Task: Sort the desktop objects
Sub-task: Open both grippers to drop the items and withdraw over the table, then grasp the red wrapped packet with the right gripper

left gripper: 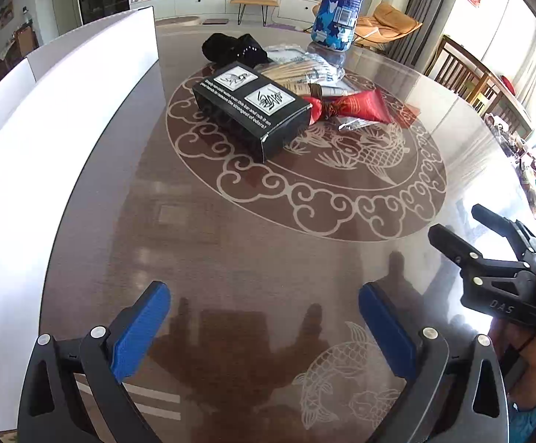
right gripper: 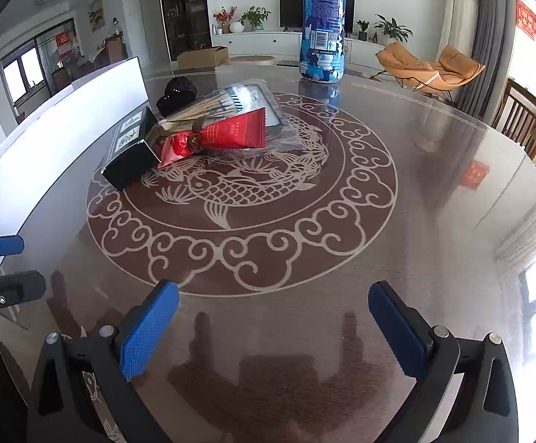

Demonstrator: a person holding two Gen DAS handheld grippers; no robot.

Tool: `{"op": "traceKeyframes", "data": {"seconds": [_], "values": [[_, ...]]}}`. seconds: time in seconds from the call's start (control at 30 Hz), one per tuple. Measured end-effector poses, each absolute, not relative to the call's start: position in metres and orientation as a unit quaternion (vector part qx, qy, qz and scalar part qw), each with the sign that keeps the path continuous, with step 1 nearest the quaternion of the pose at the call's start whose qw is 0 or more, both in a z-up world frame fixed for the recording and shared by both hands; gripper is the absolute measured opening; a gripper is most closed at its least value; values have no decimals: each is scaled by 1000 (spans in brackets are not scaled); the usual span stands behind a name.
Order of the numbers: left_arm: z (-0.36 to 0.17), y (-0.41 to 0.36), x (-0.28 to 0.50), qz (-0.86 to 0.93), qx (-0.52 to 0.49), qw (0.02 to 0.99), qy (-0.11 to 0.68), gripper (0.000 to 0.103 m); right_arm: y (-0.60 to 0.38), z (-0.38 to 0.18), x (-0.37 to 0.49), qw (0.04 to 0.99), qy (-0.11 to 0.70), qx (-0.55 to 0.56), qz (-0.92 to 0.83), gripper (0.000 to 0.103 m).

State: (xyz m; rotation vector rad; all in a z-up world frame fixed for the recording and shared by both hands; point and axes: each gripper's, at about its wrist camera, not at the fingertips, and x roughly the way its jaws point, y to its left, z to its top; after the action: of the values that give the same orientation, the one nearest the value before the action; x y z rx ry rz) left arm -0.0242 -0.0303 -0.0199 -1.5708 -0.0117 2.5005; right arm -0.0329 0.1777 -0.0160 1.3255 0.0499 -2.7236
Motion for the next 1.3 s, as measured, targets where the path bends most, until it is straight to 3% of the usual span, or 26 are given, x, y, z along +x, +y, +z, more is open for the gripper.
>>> {"op": "traceKeyframes", "data": {"seconds": [0.5,0.77,0.97,1.1,1.2,1.3], "values": [[-36,-29,-29,863,-501,51,34,103,164,-33,-46,67,10,449,-891,103],[-36,-29,-30,866,-495,51,33,103,146,20,-141,111,52,357,-926,103],[-37,-28,-30,868,-493,51,33,103,120,5,-210,143,106,415,-892,103],[-37,-29,-29,868,-493,51,33,103,110,-11,-187,202,125,438,-867,101],[-37,-28,-29,868,-493,49,32,103,114,-18,-157,290,87,469,-830,98],[-37,-29,-29,869,-492,47,31,103,116,-12,-141,300,112,452,-832,98]]}}
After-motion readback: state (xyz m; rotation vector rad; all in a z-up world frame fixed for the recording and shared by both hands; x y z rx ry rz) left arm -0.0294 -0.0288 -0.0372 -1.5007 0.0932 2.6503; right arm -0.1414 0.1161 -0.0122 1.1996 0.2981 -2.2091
